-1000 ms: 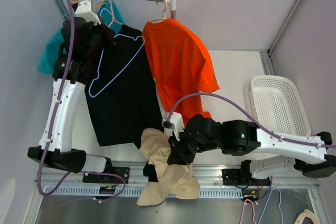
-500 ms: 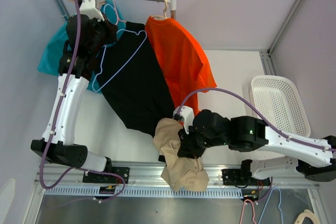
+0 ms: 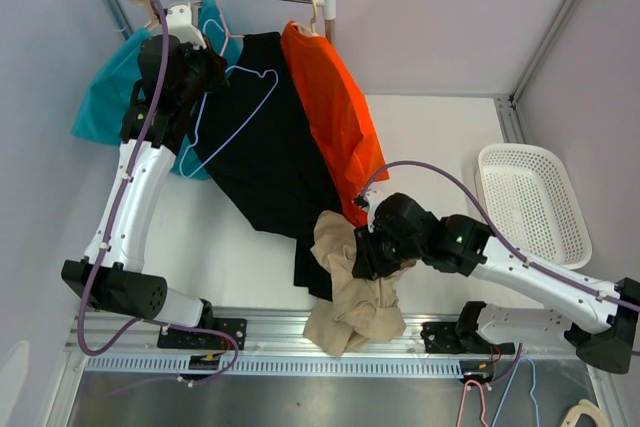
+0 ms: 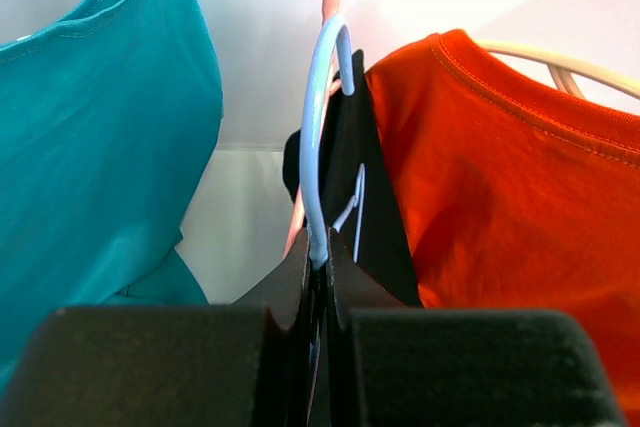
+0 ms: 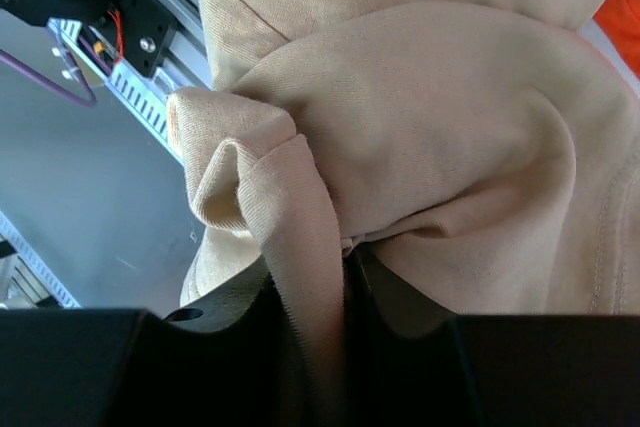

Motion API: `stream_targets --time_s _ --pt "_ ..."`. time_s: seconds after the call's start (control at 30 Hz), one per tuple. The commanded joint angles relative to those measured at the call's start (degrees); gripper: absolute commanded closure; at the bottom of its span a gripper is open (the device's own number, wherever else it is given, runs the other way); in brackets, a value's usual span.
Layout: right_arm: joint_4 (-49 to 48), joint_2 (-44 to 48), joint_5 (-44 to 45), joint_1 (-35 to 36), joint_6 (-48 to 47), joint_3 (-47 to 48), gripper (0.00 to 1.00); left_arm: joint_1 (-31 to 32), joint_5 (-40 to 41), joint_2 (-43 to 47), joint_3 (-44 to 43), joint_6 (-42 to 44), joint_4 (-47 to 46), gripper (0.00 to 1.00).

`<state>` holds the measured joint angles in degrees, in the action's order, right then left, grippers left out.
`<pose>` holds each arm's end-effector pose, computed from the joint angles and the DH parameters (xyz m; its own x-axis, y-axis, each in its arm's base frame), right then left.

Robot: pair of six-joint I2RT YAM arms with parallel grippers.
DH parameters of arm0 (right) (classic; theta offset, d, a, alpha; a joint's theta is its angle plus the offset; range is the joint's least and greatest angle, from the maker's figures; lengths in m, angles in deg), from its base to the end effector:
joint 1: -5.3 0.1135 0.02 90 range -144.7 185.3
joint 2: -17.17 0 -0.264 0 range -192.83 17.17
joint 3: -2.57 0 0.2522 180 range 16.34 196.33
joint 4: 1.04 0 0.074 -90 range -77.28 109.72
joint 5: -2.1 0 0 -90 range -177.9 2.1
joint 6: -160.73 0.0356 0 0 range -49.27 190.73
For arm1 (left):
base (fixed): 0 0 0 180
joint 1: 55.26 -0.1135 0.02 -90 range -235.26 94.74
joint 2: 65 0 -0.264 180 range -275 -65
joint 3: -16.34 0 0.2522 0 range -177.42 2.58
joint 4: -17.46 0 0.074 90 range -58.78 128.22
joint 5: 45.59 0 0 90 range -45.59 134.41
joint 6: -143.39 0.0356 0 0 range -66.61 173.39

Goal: Remove the t-shirt from the hanger

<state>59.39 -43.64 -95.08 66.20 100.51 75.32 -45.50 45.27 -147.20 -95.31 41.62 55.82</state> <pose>0.0985 0.1860 0.3143 -0.7667 -0.3642 -0.5287 -0.6065 0.6810 0.4104 0.3076 -0.0524 0.4821 -0.1810 -0.1758 -0.9676 0.1205 0.9725 -0.1992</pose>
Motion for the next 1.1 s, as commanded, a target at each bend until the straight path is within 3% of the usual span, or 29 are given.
stream_targets --time_s 0.0,0.1,0.17,0.2,0.47,0.67,0.8,0.97,1.07 --pt "-4.5 2.4 -2.6 -0.8 1.8 0.4 0.69 -0.4 1.0 0.7 0.1 1.4 -2.5 0.99" --pt "-5.5 2.5 -3.0 -1.1 2.4 -0.6 0.68 -0.4 1.3 0.5 0.2 1.7 -2.5 0.99" --pt "-4.8 2.9 -2.2 -1.3 3.1 -0.9 0.95 -0.4 1.4 0.5 0.4 1.9 -2.6 0.99" --pt "-4.1 3.4 -1.2 -1.9 3.7 -0.9 0.99 -0.4 1.7 0.2 0.9 2.2 -2.9 0.99" --pt "4.3 15.4 11.2 -9.0 6.3 4.5 0.97 -1.1 3.4 -2.5 9.4 1.7 -9.4 0.99" --pt "15.1 18.0 22.9 -10.0 6.3 14.8 0.96 -2.6 3.8 -3.9 11.8 1.1 -12.7 0.99" --pt "20.6 18.3 28.6 -10.0 6.0 20.4 0.89 -3.7 4.9 -4.6 11.5 1.3 -12.6 0.99" --pt "24.1 19.5 34.9 -10.0 5.8 26.8 0.99 -5.2 6.1 -5.9 11.6 0.3 -11.7 0.99" --pt "24.8 18.1 38.2 -10.0 4.6 30.6 1.0 -5.5 6.3 -6.1 11.5 0.1 -11.8 0.99"
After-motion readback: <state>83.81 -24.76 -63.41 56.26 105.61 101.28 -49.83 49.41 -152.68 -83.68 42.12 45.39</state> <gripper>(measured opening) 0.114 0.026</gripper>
